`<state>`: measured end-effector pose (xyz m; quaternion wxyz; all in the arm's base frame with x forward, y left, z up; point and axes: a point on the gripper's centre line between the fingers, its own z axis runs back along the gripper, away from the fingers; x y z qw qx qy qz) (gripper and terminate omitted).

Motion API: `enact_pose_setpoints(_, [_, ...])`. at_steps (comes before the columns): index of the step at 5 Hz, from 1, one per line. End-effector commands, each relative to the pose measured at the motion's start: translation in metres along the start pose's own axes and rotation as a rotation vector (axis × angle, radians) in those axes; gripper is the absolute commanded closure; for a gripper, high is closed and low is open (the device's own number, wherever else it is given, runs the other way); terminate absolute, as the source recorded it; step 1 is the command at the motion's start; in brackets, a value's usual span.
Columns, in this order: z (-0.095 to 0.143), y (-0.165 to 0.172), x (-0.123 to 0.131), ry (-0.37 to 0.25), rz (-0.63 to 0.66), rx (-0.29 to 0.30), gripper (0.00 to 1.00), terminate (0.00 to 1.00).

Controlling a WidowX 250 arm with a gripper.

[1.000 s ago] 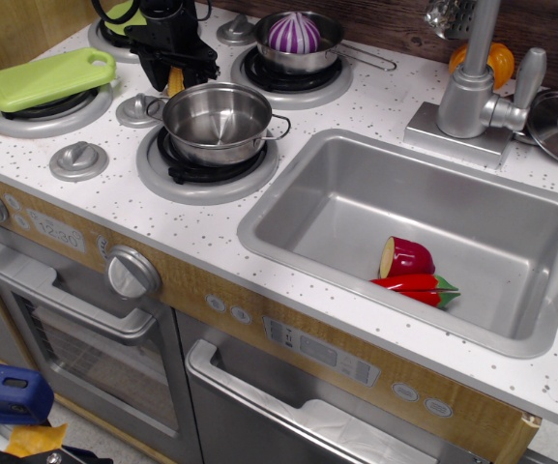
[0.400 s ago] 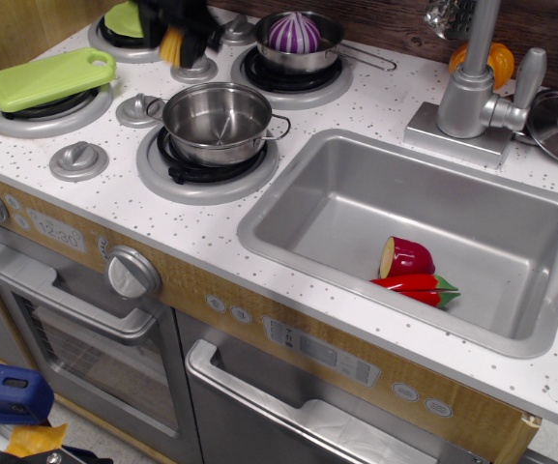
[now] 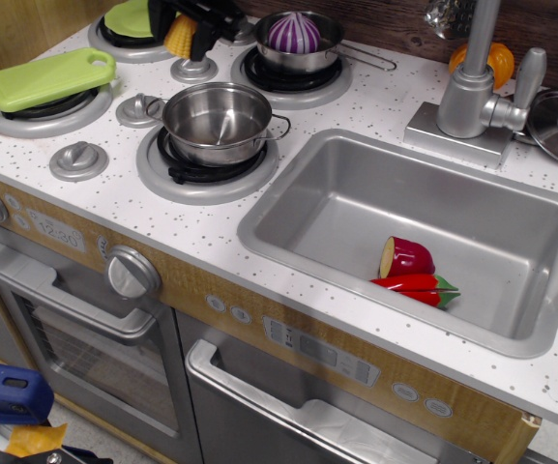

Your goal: Put corn in pan which is on stove

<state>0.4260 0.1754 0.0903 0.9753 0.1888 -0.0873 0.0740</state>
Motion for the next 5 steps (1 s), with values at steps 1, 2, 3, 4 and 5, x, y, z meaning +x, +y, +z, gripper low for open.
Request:
enact_pose_setpoints(1, [0.046,-0.007,-0.012,-0.089,0.126,0.004,1.0,0.0])
enact_pose_setpoints(2, [0.044,-0.019,-0.019,-0.061,0.154,-0.021,0.0,0.0])
enact_pose_setpoints(3, [0.033,-0.025,-0.025,-0.076,0.187,-0.036,0.0,0.0])
enact_pose_setpoints(4, [0.033,-0.025,-0.025,-0.076,0.187,-0.036,0.0,0.0])
enact_pose_setpoints(5, [0.033,-0.025,-0.025,-0.076,0.187,-0.036,0.0,1.0])
